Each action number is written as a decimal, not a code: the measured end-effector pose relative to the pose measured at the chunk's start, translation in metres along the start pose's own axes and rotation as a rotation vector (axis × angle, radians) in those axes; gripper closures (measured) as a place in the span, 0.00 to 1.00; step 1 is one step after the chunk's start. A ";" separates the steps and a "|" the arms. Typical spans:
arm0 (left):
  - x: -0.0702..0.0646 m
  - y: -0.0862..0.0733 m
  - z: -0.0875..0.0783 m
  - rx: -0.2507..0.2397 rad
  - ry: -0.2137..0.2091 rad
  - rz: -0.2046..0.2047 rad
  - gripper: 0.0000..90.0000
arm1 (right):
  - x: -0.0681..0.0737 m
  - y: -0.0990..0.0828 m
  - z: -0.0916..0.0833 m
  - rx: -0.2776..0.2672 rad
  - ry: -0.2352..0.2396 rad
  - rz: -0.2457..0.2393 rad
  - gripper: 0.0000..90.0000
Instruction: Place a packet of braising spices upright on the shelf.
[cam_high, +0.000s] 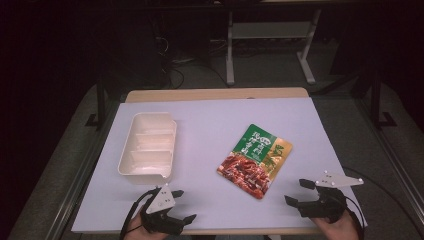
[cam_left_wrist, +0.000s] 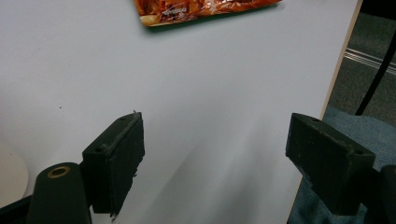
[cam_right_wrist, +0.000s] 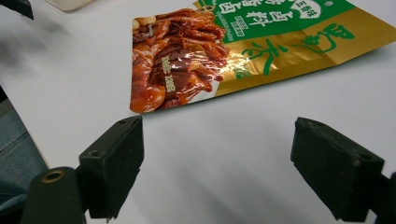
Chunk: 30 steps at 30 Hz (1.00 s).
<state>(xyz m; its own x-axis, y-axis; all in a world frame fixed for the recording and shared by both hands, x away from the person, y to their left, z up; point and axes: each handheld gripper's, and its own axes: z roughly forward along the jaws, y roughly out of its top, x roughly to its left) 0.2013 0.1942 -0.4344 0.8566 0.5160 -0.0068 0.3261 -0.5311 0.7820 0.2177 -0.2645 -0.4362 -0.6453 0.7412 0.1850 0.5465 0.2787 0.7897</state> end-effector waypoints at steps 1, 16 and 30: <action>0.000 0.000 0.000 -0.001 0.000 -0.001 0.21 | 0.000 0.000 0.000 0.001 0.000 0.001 0.19; -0.002 0.005 0.003 -0.009 -0.005 0.007 0.24 | 0.001 0.000 -0.001 -0.006 -0.002 0.004 0.18; 0.003 0.039 0.025 -0.005 -0.025 0.047 0.44 | -0.002 0.000 -0.005 -0.029 -0.025 0.022 0.18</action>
<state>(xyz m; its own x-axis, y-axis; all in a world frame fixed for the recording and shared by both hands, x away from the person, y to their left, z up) 0.2266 0.1584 -0.4193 0.8805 0.4739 0.0146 0.2834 -0.5508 0.7851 0.2163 -0.2696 -0.4336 -0.6194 0.7622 0.1883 0.5444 0.2442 0.8025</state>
